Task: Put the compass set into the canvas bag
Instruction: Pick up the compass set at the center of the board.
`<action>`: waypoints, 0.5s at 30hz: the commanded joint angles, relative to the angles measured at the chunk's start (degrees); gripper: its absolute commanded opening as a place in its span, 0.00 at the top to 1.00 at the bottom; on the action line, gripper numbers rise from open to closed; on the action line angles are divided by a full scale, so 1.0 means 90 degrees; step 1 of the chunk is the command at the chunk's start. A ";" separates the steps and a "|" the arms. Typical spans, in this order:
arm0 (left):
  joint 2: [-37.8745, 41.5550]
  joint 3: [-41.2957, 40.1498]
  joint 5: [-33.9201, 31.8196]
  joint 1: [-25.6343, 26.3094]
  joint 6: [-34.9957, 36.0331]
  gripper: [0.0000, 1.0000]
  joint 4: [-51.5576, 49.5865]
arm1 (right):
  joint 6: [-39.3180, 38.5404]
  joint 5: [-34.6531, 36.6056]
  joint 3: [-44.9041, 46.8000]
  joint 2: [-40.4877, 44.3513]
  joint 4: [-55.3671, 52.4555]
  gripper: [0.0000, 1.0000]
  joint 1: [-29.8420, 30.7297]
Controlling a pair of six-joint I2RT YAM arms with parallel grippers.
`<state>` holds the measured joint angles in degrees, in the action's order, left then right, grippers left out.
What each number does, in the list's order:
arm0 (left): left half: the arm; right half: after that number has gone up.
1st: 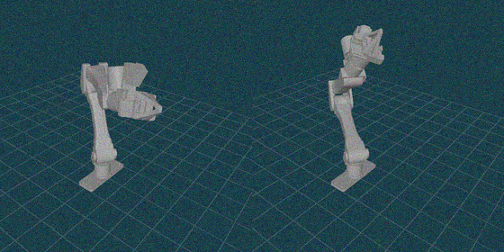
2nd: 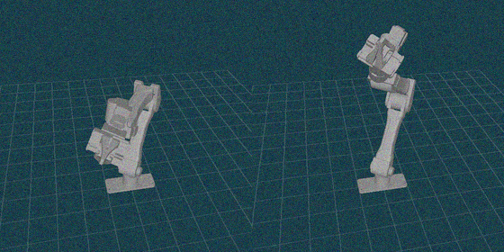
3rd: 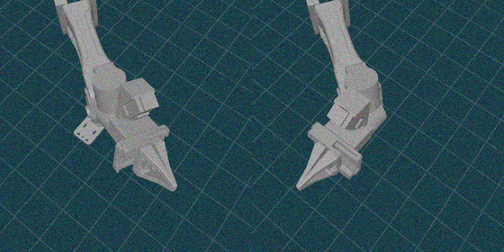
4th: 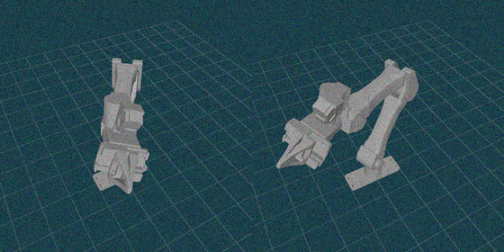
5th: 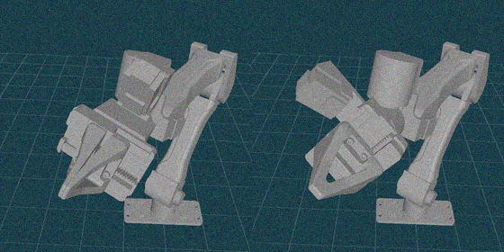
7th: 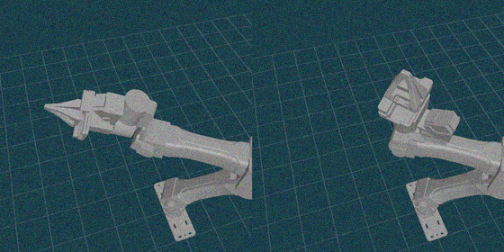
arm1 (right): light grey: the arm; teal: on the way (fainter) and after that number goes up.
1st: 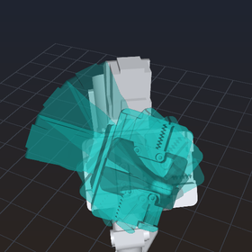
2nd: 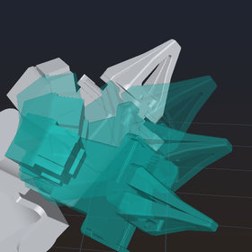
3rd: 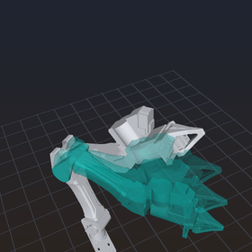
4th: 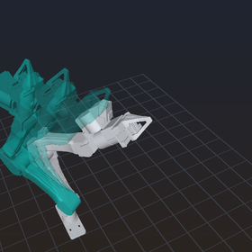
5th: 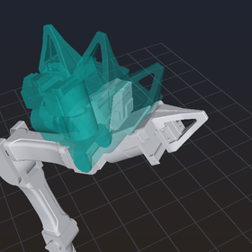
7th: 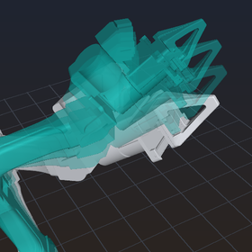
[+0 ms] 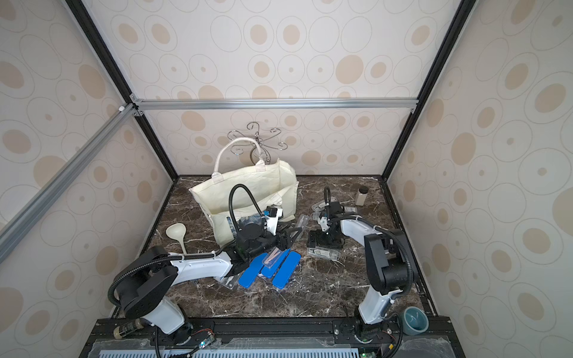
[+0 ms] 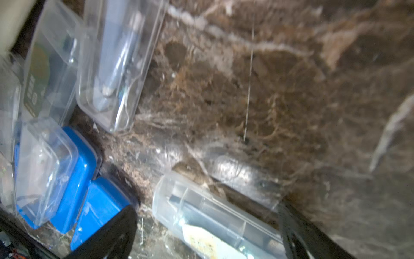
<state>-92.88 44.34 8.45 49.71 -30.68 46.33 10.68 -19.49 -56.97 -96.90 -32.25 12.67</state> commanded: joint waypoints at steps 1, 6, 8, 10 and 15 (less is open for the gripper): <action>0.0086 -0.0024 0.0025 -0.0006 0.0122 0.38 0.0359 | 0.0316 -0.0282 0.0390 0.0304 -0.0287 0.00 0.0063; 0.0056 -0.0063 0.0130 -0.0006 0.0108 0.38 0.0505 | 0.0414 0.0064 0.0429 0.0533 -0.0577 0.00 0.0532; 0.0084 -0.0115 0.0150 -0.0005 0.0108 0.38 0.0539 | 0.0436 0.0413 0.0393 0.0537 -0.0770 0.00 0.0747; 0.0129 -0.0177 0.0136 -0.0006 0.0112 0.38 0.0565 | 0.0467 0.0795 0.0384 0.0549 -0.0920 0.00 0.0910; 0.0231 -0.0283 0.0097 -0.0017 0.0143 0.38 0.0582 | 0.0489 0.1371 0.0405 0.0572 -0.1149 0.00 0.1173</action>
<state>-92.77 41.93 9.06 49.71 -30.55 48.90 14.35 -12.05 -53.45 -93.01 -39.00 22.44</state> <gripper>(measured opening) 0.623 0.997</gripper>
